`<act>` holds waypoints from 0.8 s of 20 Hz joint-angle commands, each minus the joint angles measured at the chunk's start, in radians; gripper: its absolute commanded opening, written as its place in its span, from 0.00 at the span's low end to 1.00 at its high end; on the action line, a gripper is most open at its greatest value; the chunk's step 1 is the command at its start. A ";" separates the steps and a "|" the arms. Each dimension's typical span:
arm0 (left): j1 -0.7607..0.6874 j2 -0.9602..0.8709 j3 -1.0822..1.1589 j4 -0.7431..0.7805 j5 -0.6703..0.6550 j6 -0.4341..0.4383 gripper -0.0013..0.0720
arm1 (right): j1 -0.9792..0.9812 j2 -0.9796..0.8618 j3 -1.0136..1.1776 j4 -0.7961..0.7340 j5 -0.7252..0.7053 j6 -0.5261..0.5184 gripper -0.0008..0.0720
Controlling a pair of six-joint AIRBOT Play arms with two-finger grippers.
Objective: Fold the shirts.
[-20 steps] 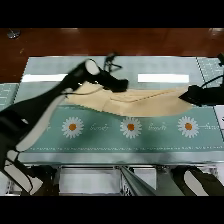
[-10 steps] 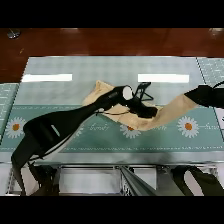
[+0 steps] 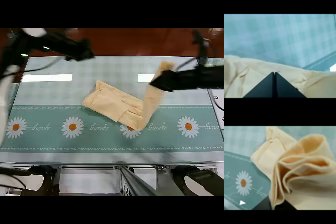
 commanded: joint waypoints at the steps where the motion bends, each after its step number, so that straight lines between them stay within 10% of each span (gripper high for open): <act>1: 0.185 0.306 -0.116 0.103 -0.012 0.061 0.06 | 0.227 -0.335 0.231 0.015 -0.093 0.033 0.04; 5: 0.181 0.626 -0.408 0.099 0.048 0.066 0.06 | 0.343 -0.699 0.496 0.024 -0.090 0.082 0.06; 7: 0.138 0.730 -0.571 0.099 0.116 0.066 0.06 | 0.360 -0.818 0.566 0.108 -0.041 0.080 0.72; 8: 0.123 0.760 -0.641 0.099 0.154 0.066 0.06 | 0.346 -0.851 0.600 0.150 0.028 0.051 0.87; 12: 0.132 0.767 -0.800 0.101 0.201 0.066 0.06 | 0.138 -0.736 0.684 0.074 0.323 0.039 0.87; 16: 0.140 0.764 -0.879 0.099 0.193 0.105 0.06 | -0.037 -0.301 0.379 -0.490 0.294 0.130 0.87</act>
